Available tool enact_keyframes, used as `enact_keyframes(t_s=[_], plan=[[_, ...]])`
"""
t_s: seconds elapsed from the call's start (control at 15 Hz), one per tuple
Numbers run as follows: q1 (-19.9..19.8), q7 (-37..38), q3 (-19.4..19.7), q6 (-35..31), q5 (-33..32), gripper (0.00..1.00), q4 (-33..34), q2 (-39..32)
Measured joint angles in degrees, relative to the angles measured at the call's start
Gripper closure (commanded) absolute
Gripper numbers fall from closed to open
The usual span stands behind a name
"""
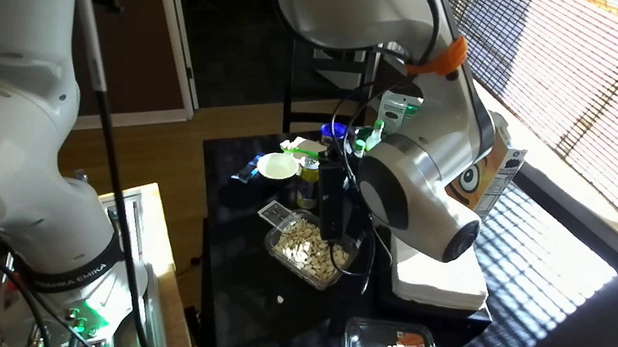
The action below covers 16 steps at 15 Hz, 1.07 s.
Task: Transfer a spoonful of contents from the right bowl to the left bowl
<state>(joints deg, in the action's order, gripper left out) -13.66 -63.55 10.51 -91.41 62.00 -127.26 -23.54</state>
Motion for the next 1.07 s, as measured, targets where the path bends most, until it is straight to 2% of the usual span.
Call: enact_keyframes(t_s=[0.27, 0.33, 1.07], plan=[[0.9, 0.0, -0.6, -0.6, 0.2, 0.89, -0.5, 0.8], [0.9, 0.0, -0.5, -0.7, 0.2, 0.97, -0.5, 0.8], [1.8, 0.1, -1.5, -2.0, 2.5, 0.97, -3.4, 1.3]])
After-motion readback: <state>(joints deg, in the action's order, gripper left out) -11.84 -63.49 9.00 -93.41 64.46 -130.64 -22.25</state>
